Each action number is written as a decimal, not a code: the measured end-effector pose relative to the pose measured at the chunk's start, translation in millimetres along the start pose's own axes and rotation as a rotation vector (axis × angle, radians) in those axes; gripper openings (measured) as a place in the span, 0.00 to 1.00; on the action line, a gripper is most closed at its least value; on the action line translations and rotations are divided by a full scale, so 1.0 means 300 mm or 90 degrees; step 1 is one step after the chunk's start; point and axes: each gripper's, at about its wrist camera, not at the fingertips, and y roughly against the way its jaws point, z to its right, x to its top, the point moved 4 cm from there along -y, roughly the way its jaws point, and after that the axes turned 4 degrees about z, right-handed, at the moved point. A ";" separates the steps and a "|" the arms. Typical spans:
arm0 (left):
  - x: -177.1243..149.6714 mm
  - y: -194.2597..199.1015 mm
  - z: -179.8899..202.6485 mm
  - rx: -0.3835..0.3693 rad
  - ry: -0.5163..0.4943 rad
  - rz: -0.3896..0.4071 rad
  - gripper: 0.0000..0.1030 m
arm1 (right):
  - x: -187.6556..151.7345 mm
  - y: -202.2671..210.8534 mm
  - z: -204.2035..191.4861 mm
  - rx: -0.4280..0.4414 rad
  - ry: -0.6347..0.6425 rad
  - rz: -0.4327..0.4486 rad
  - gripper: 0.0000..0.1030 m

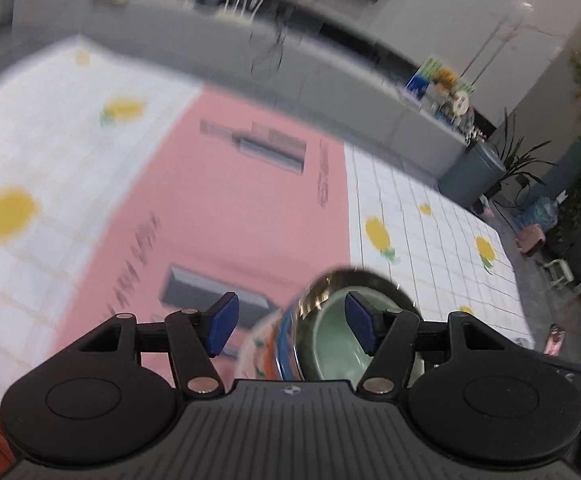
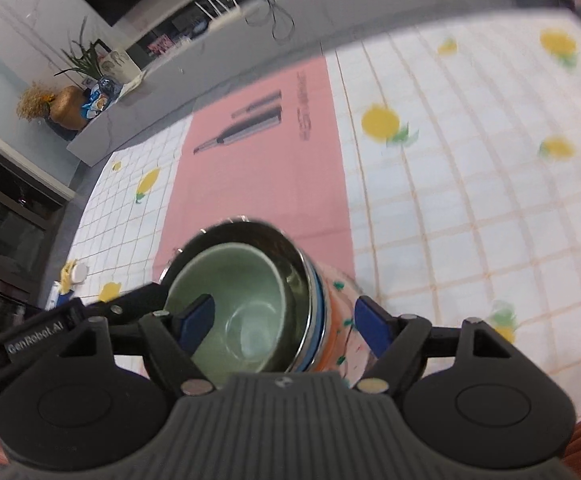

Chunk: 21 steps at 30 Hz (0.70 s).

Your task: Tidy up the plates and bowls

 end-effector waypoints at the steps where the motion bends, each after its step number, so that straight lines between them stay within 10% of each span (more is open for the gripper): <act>1: 0.008 0.027 0.012 0.003 -0.023 0.021 0.70 | 0.005 0.024 -0.016 -0.009 0.021 0.018 0.75; 9: 0.011 0.241 0.121 0.062 -0.217 0.174 0.68 | -0.013 0.208 -0.111 -0.047 0.133 0.147 0.84; 21: -0.117 0.340 0.144 0.082 -0.276 0.215 0.68 | -0.206 0.325 -0.198 -0.118 0.261 0.255 0.91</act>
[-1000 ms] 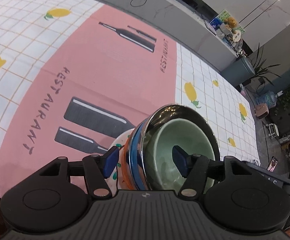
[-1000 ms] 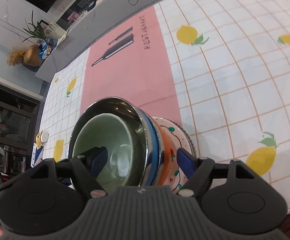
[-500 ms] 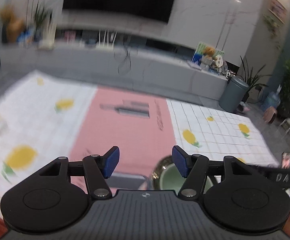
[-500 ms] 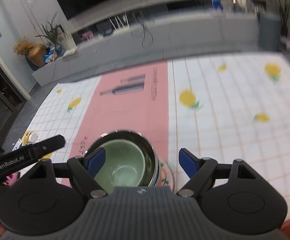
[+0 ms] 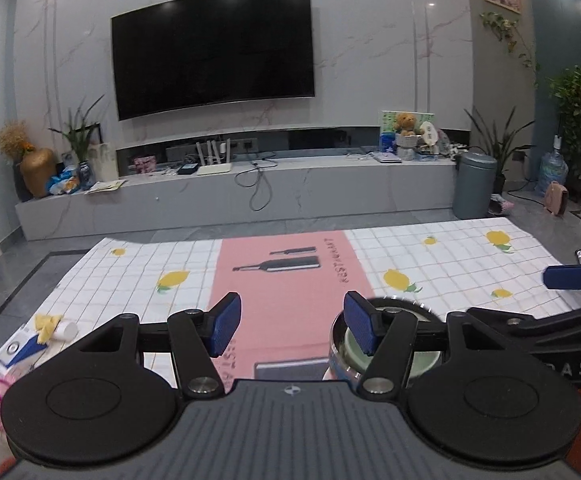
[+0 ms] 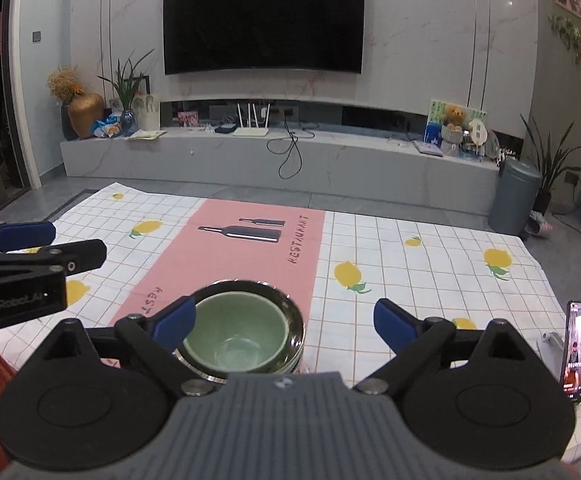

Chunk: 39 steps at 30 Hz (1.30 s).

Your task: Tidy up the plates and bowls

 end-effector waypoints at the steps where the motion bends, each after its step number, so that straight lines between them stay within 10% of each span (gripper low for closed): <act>1: -0.015 0.002 -0.006 0.004 0.002 -0.005 0.68 | -0.015 0.008 -0.007 -0.008 0.000 0.000 0.91; 24: -0.316 0.015 0.036 0.030 -0.002 -0.126 0.77 | -0.319 0.072 -0.053 -0.050 -0.067 -0.034 0.91; 39: -0.324 -0.002 0.047 0.036 -0.019 -0.139 0.78 | -0.316 0.054 -0.044 -0.044 -0.084 -0.028 0.91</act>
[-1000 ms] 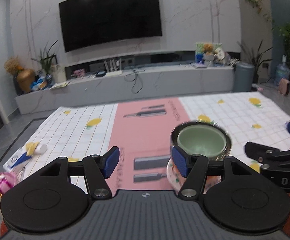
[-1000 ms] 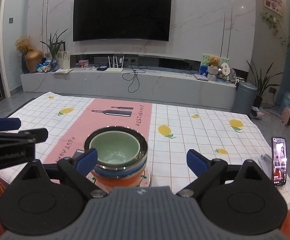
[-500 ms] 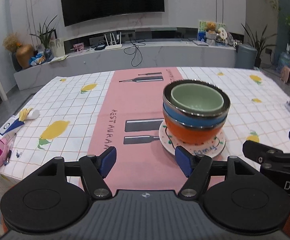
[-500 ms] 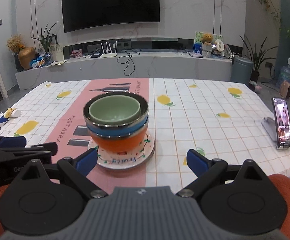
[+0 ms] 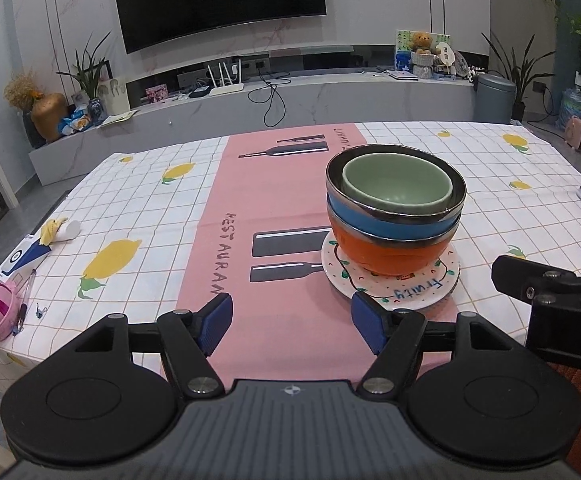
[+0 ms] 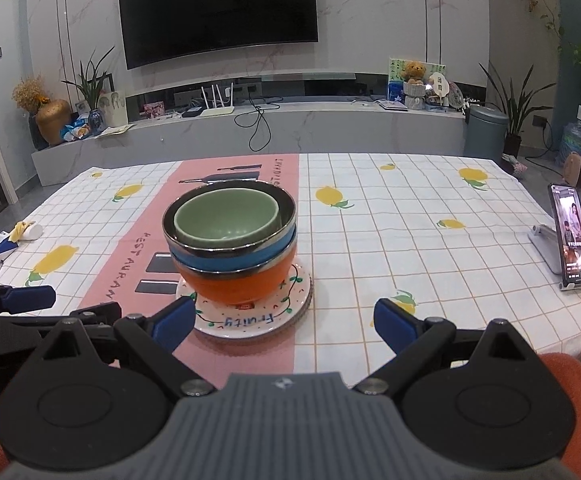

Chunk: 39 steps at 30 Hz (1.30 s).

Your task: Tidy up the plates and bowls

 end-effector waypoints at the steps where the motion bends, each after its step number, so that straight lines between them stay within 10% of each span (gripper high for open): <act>1: 0.000 0.000 -0.002 0.000 0.001 0.000 0.78 | 0.000 0.000 0.000 0.002 0.001 0.001 0.91; 39: 0.036 -0.053 -0.023 -0.001 0.011 -0.029 0.78 | 0.044 -0.067 -0.016 0.021 -0.003 -0.007 0.92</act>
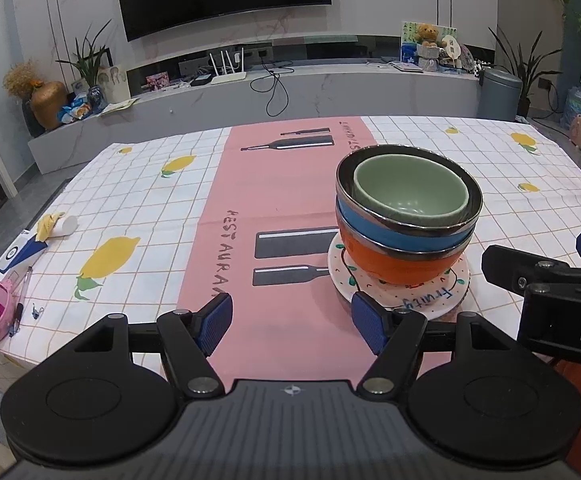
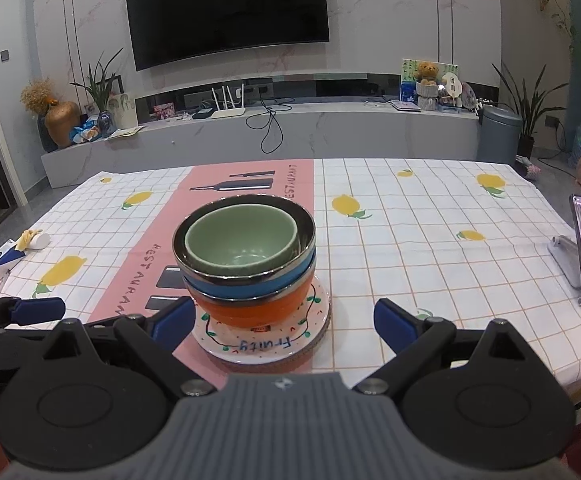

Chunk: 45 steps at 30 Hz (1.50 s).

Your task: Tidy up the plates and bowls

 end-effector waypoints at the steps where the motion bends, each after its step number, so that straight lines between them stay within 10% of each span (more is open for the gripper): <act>1: -0.003 -0.001 0.001 -0.001 0.000 -0.001 0.78 | 0.002 -0.004 0.001 -0.001 -0.001 -0.002 0.92; 45: -0.028 -0.007 -0.028 0.005 0.009 -0.006 0.78 | -0.047 -0.027 0.003 0.001 -0.008 -0.020 0.92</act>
